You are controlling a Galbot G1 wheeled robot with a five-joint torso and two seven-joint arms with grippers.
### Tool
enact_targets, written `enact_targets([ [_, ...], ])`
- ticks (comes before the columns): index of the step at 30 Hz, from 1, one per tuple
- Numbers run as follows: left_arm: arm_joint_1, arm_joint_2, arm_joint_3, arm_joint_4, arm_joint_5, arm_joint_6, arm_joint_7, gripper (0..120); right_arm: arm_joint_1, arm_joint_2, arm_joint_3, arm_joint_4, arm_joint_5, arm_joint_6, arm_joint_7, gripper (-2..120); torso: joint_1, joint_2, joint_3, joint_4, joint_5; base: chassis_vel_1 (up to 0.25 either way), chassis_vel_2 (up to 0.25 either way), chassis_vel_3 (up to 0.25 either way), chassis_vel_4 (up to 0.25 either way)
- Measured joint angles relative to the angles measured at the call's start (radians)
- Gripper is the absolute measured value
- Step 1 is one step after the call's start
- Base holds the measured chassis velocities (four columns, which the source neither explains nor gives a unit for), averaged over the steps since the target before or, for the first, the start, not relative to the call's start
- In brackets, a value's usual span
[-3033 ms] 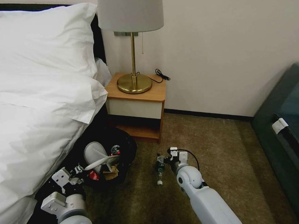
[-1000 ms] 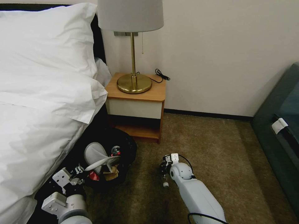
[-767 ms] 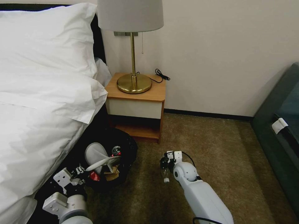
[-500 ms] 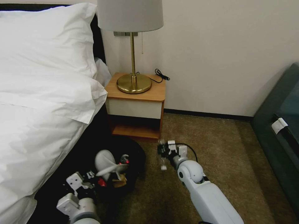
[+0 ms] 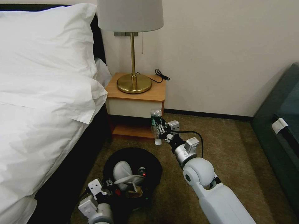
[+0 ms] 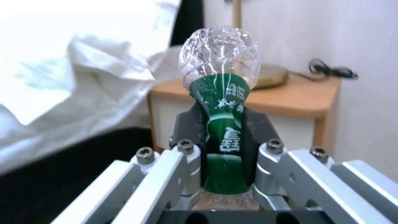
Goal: Pick up the trash bin, then pick up the garbage on the floor and place it into the trash bin.
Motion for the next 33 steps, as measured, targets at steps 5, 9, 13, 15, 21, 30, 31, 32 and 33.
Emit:
enact_targets([
  [5,-0.004,-0.007,0.033,0.012,0.018,0.001,0.015,4,-0.012,0.0,-0.007,0.024,-0.011,0.028,-0.024,14,0.0,0.0,0.0,0.0,0.0,0.0,0.0,0.0,0.0],
  [9,-0.005,-0.009,0.047,0.007,0.031,0.001,0.037,4,-0.031,-0.003,-0.021,0.044,-0.01,0.037,-0.042,14,0.0,0.0,0.0,0.0,-0.0001,0.0,0.0,0.0,0.0],
  [13,-0.004,-0.007,0.059,-0.015,0.03,0.001,0.053,4,-0.052,-0.011,-0.034,0.049,-0.011,0.048,-0.056,14,0.0,0.0,0.0,0.0,0.0,0.0,0.0,0.0,0.0],
  [15,-0.003,-0.007,0.066,-0.022,0.029,0.002,0.057,4,-0.057,-0.013,-0.038,0.047,-0.018,0.054,-0.062,14,0.0,0.0,0.0,0.0,-0.0001,0.0,0.0,0.0,0.0],
  [21,0.001,-0.006,0.076,-0.049,0.026,0.002,0.076,4,-0.076,-0.024,-0.045,0.03,-0.036,0.063,-0.075,14,0.0,0.0,0.0,0.0,-0.0001,0.0,0.0,0.0,0.0],
  [30,0.01,-0.003,0.083,-0.085,0.017,0.004,0.086,4,-0.089,-0.032,-0.046,0.02,-0.037,0.062,-0.077,13,0.0,0.0,0.0,0.0,-0.0001,0.0,0.0,0.0,0.0],
  [31,0.012,-0.002,0.086,-0.091,0.017,0.005,0.087,4,-0.091,-0.033,-0.046,0.019,-0.036,0.061,-0.079,13,0.0,0.0,0.0,0.0,-0.0001,0.0,0.0,0.0,0.0],
  [32,0.014,-0.002,0.087,-0.095,0.017,0.005,0.088,4,-0.092,-0.033,-0.046,0.019,-0.035,0.061,-0.08,14,0.0,0.0,0.0,0.0,0.0,0.0,0.0,0.0,0.0],
  [33,0.016,-0.002,0.089,-0.1,0.017,0.006,0.089,4,-0.093,-0.034,-0.047,0.019,-0.032,0.06,-0.082,20,0.0,0.0,0.0,0.0,-0.0001,0.0,0.0,0.0,0.0],
])
